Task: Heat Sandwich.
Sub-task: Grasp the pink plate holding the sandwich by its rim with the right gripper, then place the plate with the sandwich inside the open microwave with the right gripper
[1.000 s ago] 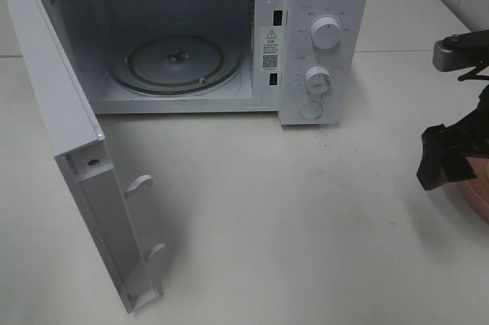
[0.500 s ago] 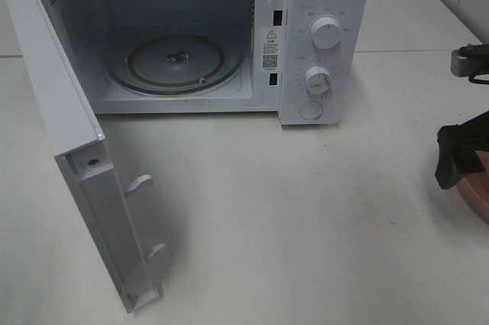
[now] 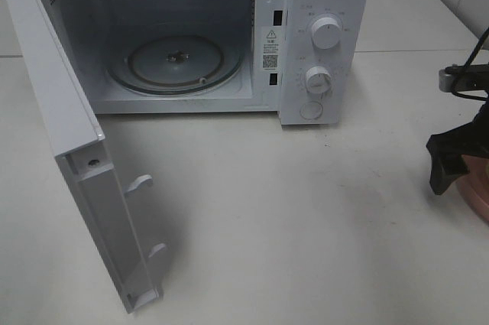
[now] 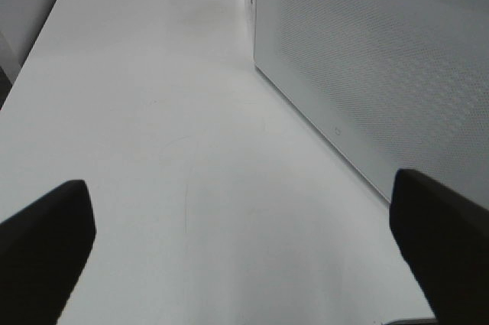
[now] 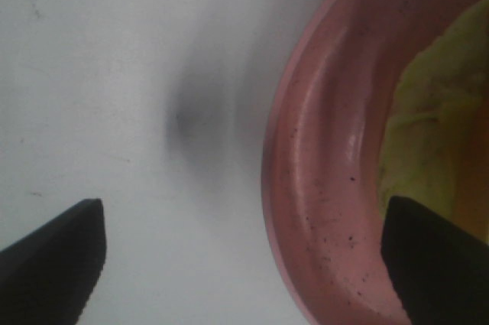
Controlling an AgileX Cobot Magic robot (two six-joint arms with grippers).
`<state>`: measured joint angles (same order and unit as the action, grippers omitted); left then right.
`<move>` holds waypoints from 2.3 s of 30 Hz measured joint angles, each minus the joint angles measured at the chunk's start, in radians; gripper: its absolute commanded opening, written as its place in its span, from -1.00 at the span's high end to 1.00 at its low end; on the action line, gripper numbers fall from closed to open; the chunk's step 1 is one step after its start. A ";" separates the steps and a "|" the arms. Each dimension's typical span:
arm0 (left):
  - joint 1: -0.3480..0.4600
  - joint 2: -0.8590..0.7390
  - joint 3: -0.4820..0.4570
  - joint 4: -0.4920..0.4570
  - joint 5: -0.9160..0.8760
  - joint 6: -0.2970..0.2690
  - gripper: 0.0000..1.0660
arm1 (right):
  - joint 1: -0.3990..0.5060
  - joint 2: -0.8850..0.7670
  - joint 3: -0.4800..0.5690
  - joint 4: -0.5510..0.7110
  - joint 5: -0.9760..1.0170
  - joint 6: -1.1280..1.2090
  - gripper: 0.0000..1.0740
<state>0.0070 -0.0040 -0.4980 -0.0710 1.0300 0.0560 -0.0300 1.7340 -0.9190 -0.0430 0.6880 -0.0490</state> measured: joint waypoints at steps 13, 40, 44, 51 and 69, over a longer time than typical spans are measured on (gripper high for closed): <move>0.000 0.000 0.000 0.000 0.000 0.000 -0.90 | 0.000 0.118 -0.001 -0.048 -0.099 0.002 -0.67; 0.000 0.000 0.000 0.000 0.000 0.000 -0.90 | 0.000 0.138 -0.009 -0.080 -0.099 0.037 0.99; 0.000 0.000 0.000 0.000 0.000 0.000 -0.90 | 0.001 0.138 -0.010 -0.089 -0.095 0.049 0.99; 0.000 0.000 0.000 0.000 0.000 0.000 -0.90 | 0.005 0.138 -0.010 -0.117 -0.081 0.076 0.99; 0.000 0.000 0.000 0.000 0.000 0.000 -0.90 | 0.112 0.125 -0.010 -0.330 0.032 0.258 0.99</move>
<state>0.0070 -0.0040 -0.4980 -0.0710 1.0300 0.0560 0.0820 1.8590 -0.9290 -0.3730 0.7200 0.2090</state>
